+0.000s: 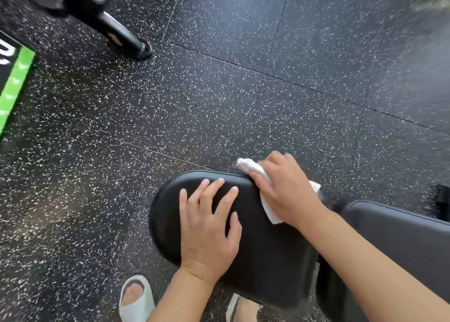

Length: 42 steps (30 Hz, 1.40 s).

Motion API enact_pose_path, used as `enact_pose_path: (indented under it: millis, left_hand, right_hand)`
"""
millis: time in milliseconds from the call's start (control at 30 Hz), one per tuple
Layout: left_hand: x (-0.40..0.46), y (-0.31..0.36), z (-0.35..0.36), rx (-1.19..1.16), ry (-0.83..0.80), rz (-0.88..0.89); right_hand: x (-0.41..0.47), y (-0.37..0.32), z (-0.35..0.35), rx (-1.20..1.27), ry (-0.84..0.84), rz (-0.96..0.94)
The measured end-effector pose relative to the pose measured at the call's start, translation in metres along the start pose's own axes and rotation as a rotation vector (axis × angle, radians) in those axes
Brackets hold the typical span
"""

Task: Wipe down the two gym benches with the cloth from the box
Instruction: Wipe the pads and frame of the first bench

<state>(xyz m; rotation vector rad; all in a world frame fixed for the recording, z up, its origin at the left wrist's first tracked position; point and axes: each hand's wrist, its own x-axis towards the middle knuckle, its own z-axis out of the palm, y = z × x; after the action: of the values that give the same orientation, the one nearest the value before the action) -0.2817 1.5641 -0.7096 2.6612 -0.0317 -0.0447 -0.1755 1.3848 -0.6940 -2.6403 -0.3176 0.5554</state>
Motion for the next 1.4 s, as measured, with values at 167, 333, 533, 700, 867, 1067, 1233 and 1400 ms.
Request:
enact_pose_path:
  millis: [167, 333, 533, 700, 867, 1067, 1233, 1400]
  left_hand:
    - [-0.022, -0.038, -0.025, -0.06, -0.059, -0.004]
    - [-0.074, -0.089, -0.048, -0.076, -0.053, -0.062]
    - [-0.115, -0.129, -0.07, -0.165, -0.007, -0.191]
    - [-0.13, -0.145, -0.079, -0.237, 0.02, -0.15]
    - [-0.147, -0.146, -0.078, -0.335, 0.073, -0.197]
    - [-0.16, -0.159, -0.091, -0.358, 0.096, -0.256]
    - [-0.148, -0.173, -0.113, -0.332, 0.096, -0.252]
    - [-0.123, -0.159, -0.118, -0.312, 0.081, -0.192]
  right_hand:
    - [0.054, -0.077, 0.038, 0.023, -0.062, -0.087]
    - [0.068, -0.144, 0.069, -0.173, -0.021, -0.302]
    - [0.011, -0.182, 0.095, -0.336, -0.01, -0.577]
    - [-0.011, -0.174, 0.09, -0.424, -0.241, -0.837]
    - [0.052, -0.193, 0.09, -0.374, -0.106, -0.564]
    - [0.022, -0.204, 0.114, -0.493, -0.086, -0.614]
    - [-0.057, -0.163, 0.129, -0.695, -0.336, -1.082]
    - [-0.065, -0.106, 0.091, -0.436, -0.109, -1.097]
